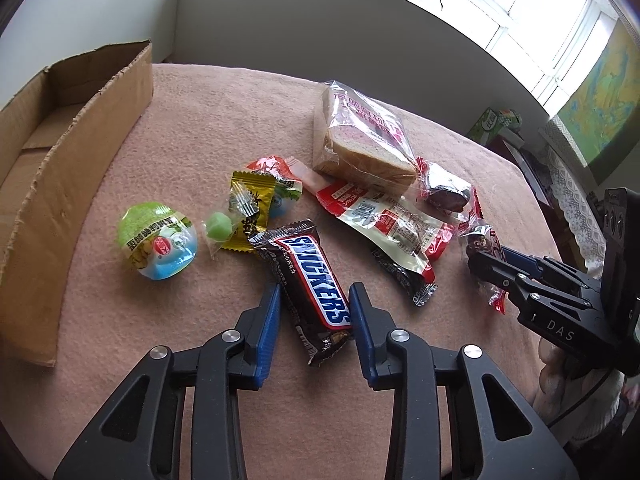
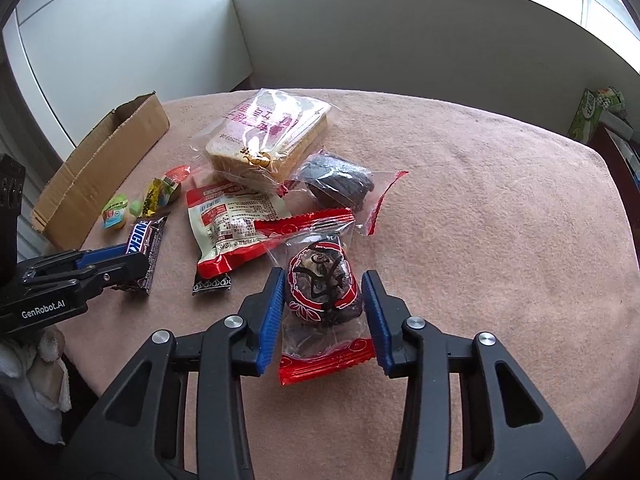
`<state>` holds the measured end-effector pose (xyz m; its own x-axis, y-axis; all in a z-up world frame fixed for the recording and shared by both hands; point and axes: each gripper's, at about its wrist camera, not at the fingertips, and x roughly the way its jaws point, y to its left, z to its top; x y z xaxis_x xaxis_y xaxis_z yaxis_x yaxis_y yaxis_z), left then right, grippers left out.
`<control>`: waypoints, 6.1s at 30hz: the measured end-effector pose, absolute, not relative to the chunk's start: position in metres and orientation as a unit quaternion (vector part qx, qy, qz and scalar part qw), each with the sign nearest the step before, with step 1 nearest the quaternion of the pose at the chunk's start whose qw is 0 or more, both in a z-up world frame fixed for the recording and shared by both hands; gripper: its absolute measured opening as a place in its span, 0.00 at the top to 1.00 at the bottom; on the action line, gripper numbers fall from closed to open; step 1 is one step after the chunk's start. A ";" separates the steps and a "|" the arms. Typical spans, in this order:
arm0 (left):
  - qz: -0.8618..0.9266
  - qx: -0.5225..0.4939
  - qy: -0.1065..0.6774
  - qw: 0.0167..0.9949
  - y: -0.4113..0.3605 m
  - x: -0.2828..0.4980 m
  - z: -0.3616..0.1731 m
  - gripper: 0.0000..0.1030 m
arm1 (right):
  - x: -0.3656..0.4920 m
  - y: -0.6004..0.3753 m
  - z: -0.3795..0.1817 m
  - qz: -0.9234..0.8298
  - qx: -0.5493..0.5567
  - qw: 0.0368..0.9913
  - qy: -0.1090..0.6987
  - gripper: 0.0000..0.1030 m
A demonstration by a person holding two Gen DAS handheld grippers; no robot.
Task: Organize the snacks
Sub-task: 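Grasp the Snickers bar with the left tool while the right tool grasps the red-wrapped chocolate bag, then carry both held snacks into the cardboard box and open both tools, then grasp the green-and-blue ball candy with the left tool while the right tool grasps the clear chocolate bag, then carry both held snacks into the cardboard box and open both tools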
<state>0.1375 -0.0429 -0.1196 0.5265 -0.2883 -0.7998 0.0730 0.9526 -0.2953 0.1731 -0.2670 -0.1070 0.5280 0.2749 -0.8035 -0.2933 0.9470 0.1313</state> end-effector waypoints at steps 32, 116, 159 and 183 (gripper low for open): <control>-0.020 -0.146 0.366 0.919 0.068 0.088 -0.043 0.68 | 0.156 -0.114 -0.010 0.284 -0.003 0.883 0.373 0.61; -0.031 -0.083 0.440 0.894 0.002 0.129 -0.110 0.53 | 0.237 -0.254 -0.095 0.166 -0.118 0.872 0.445 0.33; -0.038 -0.081 0.412 0.907 0.000 0.135 -0.109 0.75 | 0.203 -0.259 -0.072 0.179 -0.109 0.878 0.431 0.68; 0.025 -0.132 0.336 0.932 0.100 0.084 -0.051 0.75 | 0.182 -0.081 -0.004 0.316 -0.078 0.872 0.367 0.68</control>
